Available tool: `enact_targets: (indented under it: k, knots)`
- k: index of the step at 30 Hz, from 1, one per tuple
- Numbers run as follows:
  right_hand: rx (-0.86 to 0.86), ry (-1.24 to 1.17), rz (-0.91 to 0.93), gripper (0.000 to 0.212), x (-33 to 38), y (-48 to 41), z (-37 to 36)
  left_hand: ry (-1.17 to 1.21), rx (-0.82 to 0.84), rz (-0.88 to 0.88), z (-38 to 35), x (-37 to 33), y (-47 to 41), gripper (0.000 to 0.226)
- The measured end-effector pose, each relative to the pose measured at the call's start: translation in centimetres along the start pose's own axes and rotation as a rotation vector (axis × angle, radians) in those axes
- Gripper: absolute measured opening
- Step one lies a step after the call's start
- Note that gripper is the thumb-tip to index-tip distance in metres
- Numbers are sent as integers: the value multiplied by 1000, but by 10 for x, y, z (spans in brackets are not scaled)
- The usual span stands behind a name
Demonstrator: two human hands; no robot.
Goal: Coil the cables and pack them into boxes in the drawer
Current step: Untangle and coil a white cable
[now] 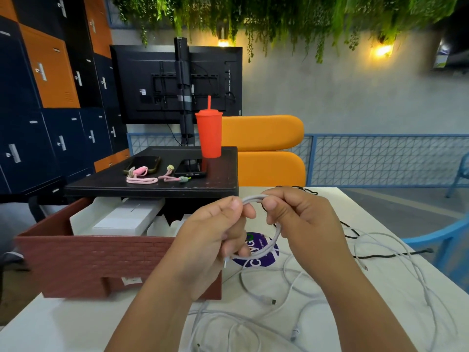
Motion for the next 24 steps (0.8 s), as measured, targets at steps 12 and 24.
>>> enact_targets:
  k: [12,24]
  knots:
    - [-261,630,-106,9,-39,-1,44,525,-147,-35,21,-14,-2,23]
    - [-249,633,-182,9,-59,4,46,410,-169,-69,18,-14,-2,28]
Point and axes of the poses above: each hand's wrist, its own y-axis away from the middle knuckle, its own z-axis out of the back of the hand, x = y × z, the point moved 3 cm from there along -y, towards the middle knuckle, and after that the axes turned 7 degrees about z, right-handed, at the moved point
